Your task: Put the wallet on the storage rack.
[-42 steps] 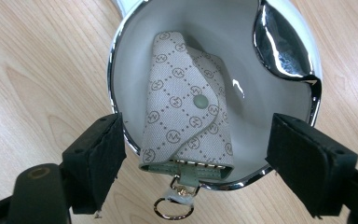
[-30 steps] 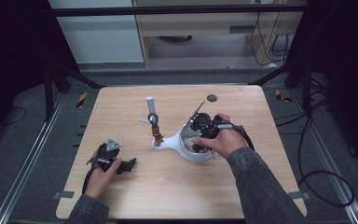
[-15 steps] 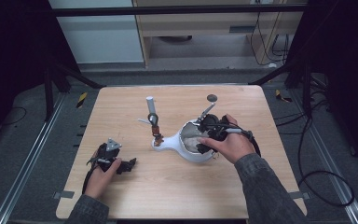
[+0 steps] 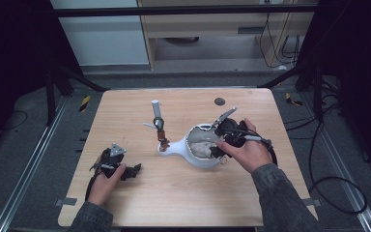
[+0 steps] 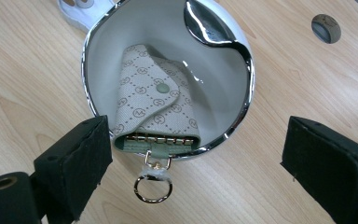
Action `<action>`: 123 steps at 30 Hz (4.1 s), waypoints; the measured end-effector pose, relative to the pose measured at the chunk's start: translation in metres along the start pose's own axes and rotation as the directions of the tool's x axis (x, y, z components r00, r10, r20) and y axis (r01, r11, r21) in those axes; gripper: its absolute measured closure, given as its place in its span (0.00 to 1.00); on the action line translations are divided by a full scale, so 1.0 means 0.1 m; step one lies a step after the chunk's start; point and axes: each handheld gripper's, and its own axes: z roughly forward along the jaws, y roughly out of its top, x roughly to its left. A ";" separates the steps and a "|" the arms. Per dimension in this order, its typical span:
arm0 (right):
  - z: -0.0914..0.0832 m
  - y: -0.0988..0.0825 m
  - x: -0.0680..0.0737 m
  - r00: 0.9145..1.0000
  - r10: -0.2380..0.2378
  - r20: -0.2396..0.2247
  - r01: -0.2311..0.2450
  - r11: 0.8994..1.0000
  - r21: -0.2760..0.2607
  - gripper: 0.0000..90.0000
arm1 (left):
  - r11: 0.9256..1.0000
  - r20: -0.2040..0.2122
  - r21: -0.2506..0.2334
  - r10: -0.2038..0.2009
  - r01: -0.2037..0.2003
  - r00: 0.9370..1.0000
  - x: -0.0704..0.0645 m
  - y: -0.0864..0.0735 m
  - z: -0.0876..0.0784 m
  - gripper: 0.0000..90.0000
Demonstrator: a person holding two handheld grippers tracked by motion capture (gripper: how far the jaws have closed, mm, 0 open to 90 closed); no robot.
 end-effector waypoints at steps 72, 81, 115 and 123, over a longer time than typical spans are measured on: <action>0.38 -1.40 -0.56 0.932 0.360 0.042 -0.351 0.925 -0.147 0.06 | 1.000 -0.003 0.003 -0.004 0.004 1.000 -0.01 0.00 0.00 0.00; 0.48 -1.54 -0.53 0.927 0.372 0.049 -0.362 0.922 -0.137 0.06 | 1.000 -0.004 0.000 -0.008 0.008 1.000 -0.02 0.00 0.00 0.00; 0.83 -1.62 -0.52 0.889 0.451 0.083 -0.427 0.880 -0.210 0.03 | 1.000 -0.005 0.000 -0.008 0.008 1.000 -0.02 0.00 0.00 0.00; 0.85 -1.63 -0.49 0.885 0.456 0.092 -0.425 0.874 -0.236 0.02 | 1.000 -0.005 0.000 -0.008 0.008 1.000 -0.02 0.00 0.00 0.00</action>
